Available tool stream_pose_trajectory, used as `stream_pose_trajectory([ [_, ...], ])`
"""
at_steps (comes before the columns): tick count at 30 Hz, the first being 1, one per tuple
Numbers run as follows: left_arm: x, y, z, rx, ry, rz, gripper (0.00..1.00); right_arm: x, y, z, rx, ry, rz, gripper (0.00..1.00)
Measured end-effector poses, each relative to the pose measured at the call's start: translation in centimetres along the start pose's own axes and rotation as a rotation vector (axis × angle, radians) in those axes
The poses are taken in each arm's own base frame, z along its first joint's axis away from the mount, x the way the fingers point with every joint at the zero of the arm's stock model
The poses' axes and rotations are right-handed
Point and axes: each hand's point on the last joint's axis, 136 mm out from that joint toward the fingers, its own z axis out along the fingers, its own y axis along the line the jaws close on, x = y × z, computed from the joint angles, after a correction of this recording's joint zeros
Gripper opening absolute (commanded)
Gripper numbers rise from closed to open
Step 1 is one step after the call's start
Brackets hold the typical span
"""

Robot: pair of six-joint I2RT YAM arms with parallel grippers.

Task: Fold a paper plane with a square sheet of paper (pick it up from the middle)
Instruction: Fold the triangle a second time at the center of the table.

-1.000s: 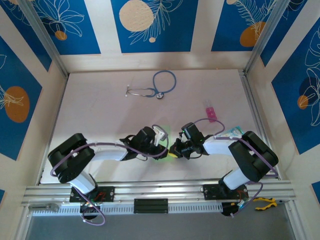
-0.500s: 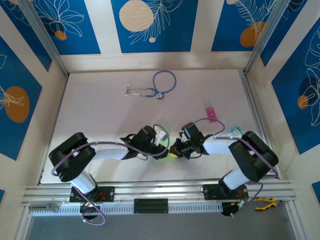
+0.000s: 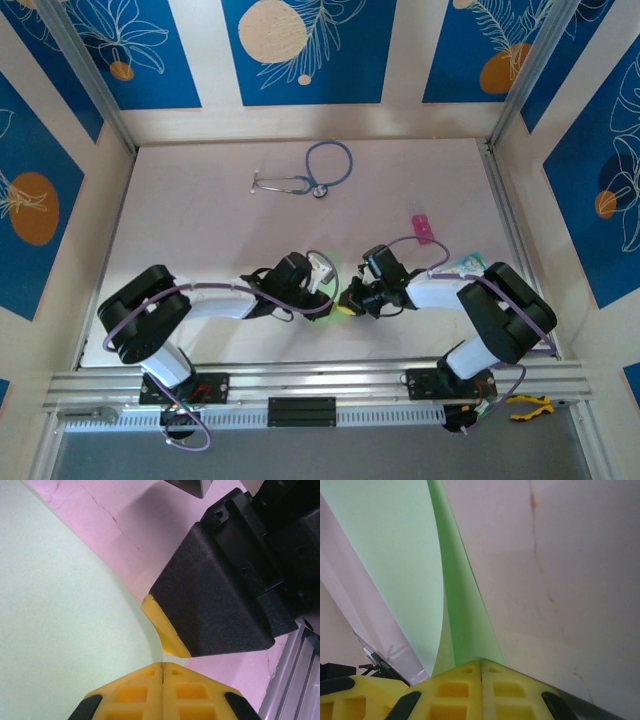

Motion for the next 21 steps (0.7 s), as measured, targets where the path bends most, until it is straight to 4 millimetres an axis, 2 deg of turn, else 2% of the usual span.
stream_pose_trajectory([
  [11,-0.8,0.4,-0.5,-0.007,-0.025,-0.011,0.0,0.6,0.5,-1.0,0.022,-0.027,-0.07,0.02],
  [21,-0.8,0.4,-0.5,-0.008,-0.025,-0.02,0.0,0.9,0.9,-0.1,0.069,-0.009,-0.117,0.01],
])
